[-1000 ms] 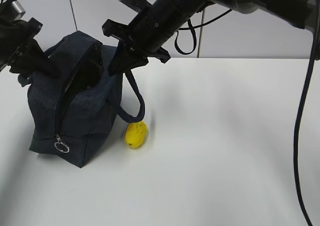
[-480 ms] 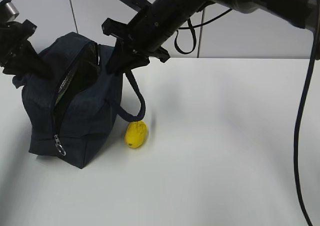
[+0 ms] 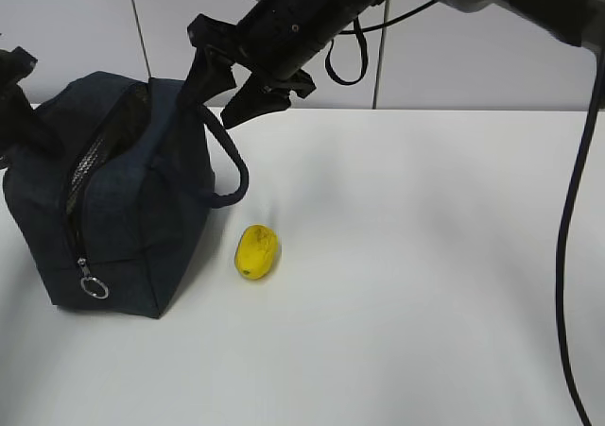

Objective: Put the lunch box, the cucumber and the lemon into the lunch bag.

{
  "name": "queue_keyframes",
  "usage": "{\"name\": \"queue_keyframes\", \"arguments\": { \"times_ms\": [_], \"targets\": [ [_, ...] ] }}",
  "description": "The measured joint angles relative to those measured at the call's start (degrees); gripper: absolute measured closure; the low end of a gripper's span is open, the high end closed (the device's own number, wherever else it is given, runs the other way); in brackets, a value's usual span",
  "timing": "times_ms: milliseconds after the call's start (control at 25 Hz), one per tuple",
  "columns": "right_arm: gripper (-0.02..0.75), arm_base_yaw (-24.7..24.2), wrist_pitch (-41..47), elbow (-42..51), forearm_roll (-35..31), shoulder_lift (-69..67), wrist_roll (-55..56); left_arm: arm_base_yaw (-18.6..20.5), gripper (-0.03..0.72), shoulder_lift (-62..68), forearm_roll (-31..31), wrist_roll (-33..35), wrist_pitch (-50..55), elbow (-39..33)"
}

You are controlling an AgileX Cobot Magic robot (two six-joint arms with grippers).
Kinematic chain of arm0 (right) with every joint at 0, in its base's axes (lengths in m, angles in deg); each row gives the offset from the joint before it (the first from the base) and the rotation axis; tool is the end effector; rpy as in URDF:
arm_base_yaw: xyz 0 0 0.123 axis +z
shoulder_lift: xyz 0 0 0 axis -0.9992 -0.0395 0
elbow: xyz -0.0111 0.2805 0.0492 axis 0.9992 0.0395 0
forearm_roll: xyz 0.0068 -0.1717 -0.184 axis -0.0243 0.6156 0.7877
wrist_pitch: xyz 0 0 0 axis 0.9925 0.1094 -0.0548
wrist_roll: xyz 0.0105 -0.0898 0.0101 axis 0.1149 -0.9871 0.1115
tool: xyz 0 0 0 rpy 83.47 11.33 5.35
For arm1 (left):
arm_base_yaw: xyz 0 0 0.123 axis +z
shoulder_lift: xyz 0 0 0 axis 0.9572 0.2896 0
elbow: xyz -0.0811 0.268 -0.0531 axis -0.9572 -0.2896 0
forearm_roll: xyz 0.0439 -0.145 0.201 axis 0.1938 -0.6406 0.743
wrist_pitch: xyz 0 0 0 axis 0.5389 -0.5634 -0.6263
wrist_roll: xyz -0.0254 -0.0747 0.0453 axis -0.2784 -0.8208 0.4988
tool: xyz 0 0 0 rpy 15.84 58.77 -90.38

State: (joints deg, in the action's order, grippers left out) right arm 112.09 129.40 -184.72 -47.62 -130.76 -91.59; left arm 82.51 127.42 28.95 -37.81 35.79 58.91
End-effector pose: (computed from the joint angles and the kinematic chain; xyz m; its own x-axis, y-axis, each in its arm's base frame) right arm 0.4337 0.2601 0.2719 -0.8745 -0.2949 -0.3851 -0.4818 0.6206 0.6187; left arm 0.3831 0.0075 0.2382 -0.9799 -0.1548 -0.1259 -0.0498 0.8006 -0.5972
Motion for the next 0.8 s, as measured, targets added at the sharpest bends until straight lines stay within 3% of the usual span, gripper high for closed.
{"name": "queue_keyframes", "arguments": {
  "times_ms": [200, 520, 800],
  "targets": [
    [0.252, 0.0, 0.0, -0.2, 1.1, 0.0, 0.7, 2.0, 0.701, 0.0, 0.7, -0.3, 0.0, 0.0],
    [0.252, 0.0, 0.0, -0.2, 15.4, 1.2, 9.8, 2.1, 0.701, 0.0, 1.0, -0.3, -0.1, 0.0],
    [0.252, 0.0, 0.0, 3.4, 17.3, 2.5, 12.8, 2.1, 0.701, 0.0, 1.0, -0.3, -0.5, 0.0]
  ]
}}
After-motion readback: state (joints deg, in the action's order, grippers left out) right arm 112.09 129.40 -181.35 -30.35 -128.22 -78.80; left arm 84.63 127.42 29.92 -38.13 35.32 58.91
